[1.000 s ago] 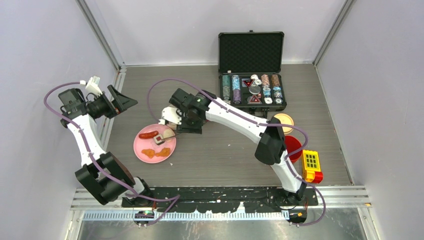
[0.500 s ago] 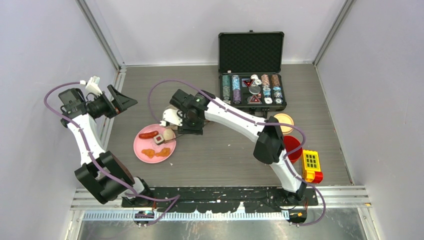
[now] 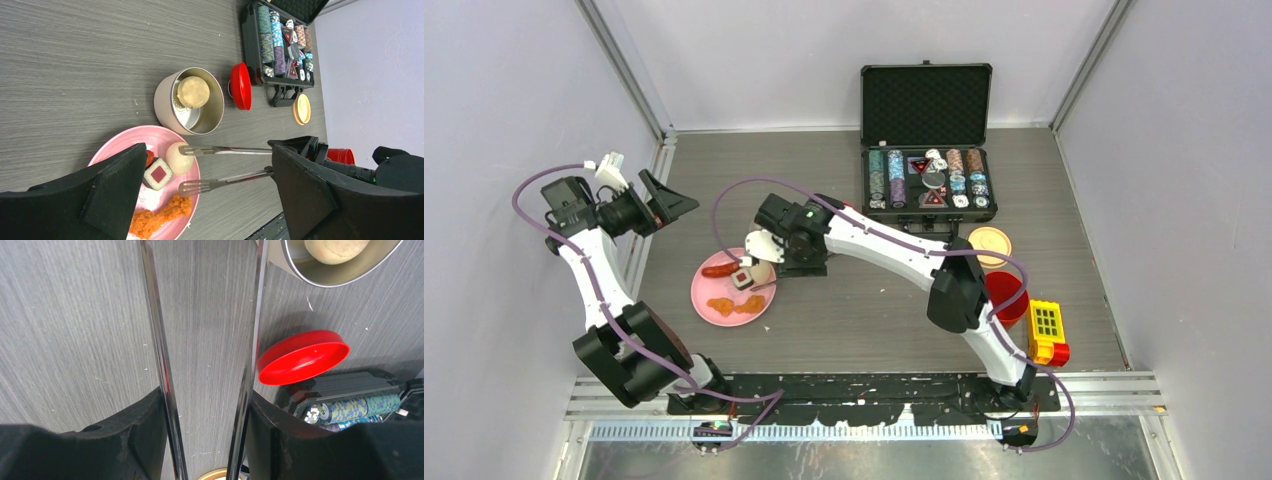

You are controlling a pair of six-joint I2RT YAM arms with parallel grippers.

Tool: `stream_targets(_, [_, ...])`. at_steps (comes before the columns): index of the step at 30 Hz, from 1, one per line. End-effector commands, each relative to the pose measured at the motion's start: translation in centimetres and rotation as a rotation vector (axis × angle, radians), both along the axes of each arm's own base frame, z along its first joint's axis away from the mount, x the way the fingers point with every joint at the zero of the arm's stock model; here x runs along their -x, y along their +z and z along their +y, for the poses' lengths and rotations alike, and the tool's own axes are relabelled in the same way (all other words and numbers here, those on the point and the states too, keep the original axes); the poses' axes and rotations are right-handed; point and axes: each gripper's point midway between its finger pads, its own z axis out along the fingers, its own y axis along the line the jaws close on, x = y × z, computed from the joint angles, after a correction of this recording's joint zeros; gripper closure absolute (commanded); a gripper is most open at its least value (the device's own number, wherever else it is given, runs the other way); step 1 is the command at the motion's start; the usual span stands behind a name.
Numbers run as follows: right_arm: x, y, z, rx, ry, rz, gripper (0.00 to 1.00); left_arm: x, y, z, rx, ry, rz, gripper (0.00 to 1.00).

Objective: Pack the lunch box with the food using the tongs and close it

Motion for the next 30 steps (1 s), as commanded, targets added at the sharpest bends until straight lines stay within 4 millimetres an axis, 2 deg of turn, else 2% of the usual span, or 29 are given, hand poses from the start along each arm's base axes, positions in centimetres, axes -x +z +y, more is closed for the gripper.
stream_targets(1, [-1.8, 1.2, 0.3, -0.025, -0.036, -0.072, 0.44, -0.2, 1.0, 0.2, -0.018, -0.014, -0.051, 0.03])
stream_targets(8, [-2.2, 0.8, -0.1, -0.010, -0.056, -0.071, 0.45, -0.4, 0.8, 0.2, -0.010, -0.016, -0.046, 0.03])
stream_targets(17, [-1.7, 0.6, 1.2, -0.018, -0.028, -0.053, 0.45, -0.4, 1.0, 0.3, -0.013, -0.015, -0.053, 0.03])
stream_targets(24, [-1.5, 0.5, 1.1, -0.001, -0.019, -0.055, 0.48, -0.3, 1.0, 0.3, -0.013, -0.018, -0.053, 0.03])
stream_targets(30, [-1.1, 2.1, 0.4, -0.016, -0.027, -0.054, 0.55, -0.3, 1.2, 0.2, -0.018, -0.024, -0.061, 0.03])
